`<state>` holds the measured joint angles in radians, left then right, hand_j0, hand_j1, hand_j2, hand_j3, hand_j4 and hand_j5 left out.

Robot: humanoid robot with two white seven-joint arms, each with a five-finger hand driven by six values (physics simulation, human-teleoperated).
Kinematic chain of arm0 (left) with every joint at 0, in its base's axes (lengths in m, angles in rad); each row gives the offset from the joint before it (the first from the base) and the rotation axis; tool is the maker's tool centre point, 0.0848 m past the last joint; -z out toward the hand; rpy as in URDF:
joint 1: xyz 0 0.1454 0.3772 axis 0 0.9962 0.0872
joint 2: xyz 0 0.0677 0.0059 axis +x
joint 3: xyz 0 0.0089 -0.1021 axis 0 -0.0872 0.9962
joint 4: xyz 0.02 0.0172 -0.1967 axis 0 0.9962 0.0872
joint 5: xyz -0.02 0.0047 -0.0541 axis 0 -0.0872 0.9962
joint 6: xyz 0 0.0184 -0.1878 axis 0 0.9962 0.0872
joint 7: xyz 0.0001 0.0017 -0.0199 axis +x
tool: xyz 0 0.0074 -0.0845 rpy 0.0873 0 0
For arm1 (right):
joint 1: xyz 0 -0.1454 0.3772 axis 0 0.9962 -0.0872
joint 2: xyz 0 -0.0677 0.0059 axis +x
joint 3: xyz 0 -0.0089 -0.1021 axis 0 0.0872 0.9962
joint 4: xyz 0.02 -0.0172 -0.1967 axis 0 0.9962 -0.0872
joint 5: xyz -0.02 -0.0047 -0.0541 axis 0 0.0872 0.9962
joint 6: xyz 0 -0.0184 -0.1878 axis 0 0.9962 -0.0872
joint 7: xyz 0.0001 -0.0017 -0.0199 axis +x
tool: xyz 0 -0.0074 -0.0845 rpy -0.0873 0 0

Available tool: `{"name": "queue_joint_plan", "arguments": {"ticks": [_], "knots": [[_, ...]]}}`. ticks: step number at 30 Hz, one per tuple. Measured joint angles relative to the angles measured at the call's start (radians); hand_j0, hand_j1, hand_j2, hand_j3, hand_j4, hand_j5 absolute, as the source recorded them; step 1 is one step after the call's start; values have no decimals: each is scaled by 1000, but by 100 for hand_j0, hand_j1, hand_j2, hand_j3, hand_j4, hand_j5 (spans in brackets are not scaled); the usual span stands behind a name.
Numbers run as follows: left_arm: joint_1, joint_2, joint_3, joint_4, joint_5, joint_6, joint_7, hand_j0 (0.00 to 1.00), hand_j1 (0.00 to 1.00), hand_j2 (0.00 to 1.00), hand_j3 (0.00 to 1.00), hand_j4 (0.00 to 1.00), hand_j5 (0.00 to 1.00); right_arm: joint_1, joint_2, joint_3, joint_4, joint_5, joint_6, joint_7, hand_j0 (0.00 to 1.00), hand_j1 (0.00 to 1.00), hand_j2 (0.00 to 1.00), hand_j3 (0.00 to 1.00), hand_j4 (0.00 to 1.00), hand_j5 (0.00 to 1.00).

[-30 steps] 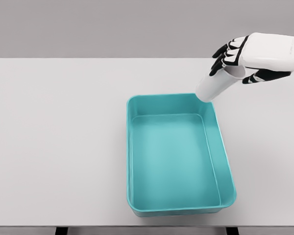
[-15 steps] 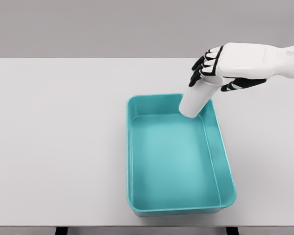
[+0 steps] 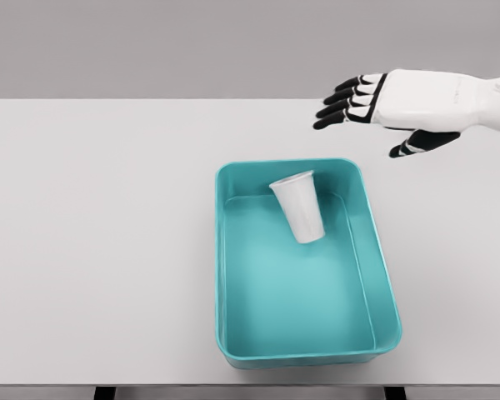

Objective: Put the paper cup into the basket with your right arm

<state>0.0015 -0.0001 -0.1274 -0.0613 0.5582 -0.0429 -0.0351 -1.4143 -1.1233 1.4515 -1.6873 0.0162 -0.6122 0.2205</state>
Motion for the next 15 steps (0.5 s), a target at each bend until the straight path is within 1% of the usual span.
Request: {"name": "queue_joint_plan", "arguments": {"ticks": [5, 7, 8, 10, 11, 15], "knots": [[0, 0, 0, 0, 0, 0, 0, 100, 100, 100, 100, 100, 100, 23, -23, -16, 1, -44, 0, 2, 100, 100, 100, 100, 100, 100], [0, 0, 0, 0, 0, 0, 0, 100, 100, 100, 100, 100, 100, 29, -49, -31, 2, -63, 0, 5, 100, 100, 100, 100, 100, 100], [0, 0, 0, 0, 0, 0, 0, 100, 100, 100, 100, 100, 100, 49, -63, -37, 2, -68, 0, 9, 100, 100, 100, 100, 100, 100], [0, 0, 0, 0, 0, 0, 0, 100, 100, 100, 100, 100, 100, 58, -86, -45, 2, -76, 0, 22, 100, 100, 100, 100, 100, 100], [0, 0, 0, 0, 0, 0, 0, 100, 100, 100, 100, 100, 100, 74, -98, -47, 2, -77, 0, 26, 100, 100, 100, 100, 100, 100], [0, 0, 0, 0, 0, 0, 0, 100, 100, 100, 100, 100, 100, 77, -123, -53, 1, -83, 0, 35, 100, 100, 100, 100, 100, 100]]}}
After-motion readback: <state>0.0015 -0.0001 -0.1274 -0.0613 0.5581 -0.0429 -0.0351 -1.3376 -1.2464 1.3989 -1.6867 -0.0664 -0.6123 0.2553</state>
